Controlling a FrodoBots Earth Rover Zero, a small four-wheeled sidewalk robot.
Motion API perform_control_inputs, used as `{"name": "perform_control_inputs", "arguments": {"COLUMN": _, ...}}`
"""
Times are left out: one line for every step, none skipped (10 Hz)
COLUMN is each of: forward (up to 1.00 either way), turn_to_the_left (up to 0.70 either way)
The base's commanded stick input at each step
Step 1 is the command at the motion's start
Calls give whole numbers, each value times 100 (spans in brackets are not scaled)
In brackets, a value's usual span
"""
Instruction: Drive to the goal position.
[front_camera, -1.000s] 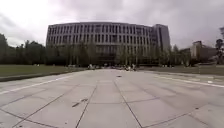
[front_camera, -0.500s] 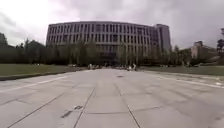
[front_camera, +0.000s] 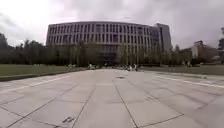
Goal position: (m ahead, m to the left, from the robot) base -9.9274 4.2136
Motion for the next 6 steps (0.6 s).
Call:
{"name": "perform_control_inputs", "arguments": {"forward": 70, "turn_to_the_left": 0}}
{"name": "perform_control_inputs", "arguments": {"forward": 70, "turn_to_the_left": 0}}
{"name": "perform_control_inputs", "arguments": {"forward": 70, "turn_to_the_left": 0}}
{"name": "perform_control_inputs", "arguments": {"forward": 70, "turn_to_the_left": 0}}
{"name": "perform_control_inputs", "arguments": {"forward": 70, "turn_to_the_left": 0}}
{"name": "perform_control_inputs", "arguments": {"forward": 70, "turn_to_the_left": 0}}
